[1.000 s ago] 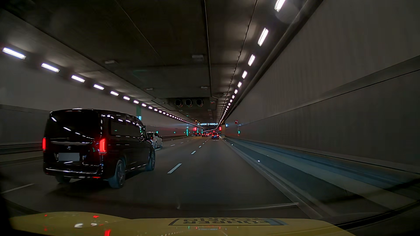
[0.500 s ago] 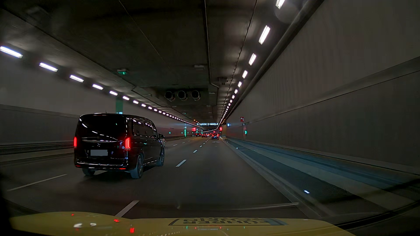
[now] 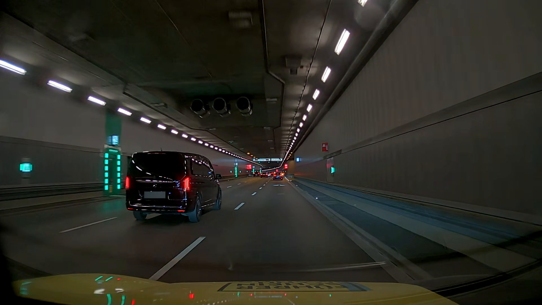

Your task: Follow the waypoints while adhering to traffic rules and regulations

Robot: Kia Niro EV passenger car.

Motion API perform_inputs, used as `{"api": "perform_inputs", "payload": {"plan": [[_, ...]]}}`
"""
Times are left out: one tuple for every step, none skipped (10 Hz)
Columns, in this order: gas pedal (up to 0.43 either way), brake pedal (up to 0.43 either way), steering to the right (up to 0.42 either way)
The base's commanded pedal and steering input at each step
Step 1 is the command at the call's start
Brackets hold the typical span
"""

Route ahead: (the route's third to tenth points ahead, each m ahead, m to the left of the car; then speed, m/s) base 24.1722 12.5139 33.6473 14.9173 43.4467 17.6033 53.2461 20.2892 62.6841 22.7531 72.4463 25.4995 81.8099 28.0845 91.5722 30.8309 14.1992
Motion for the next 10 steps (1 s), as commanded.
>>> {"api": "perform_inputs", "payload": {"plan": [[0.087, 0.000, -0.002], [0.087, 0.000, -0.002], [0.087, 0.000, -0.003], [0.087, 0.000, -0.003], [0.087, 0.000, -0.003], [0.098, 0.000, -0.003], [0.098, 0.000, -0.004], [0.098, 0.000, -0.005], [0.098, 0.000, -0.004], [0.098, 0.000, -0.005]]}}
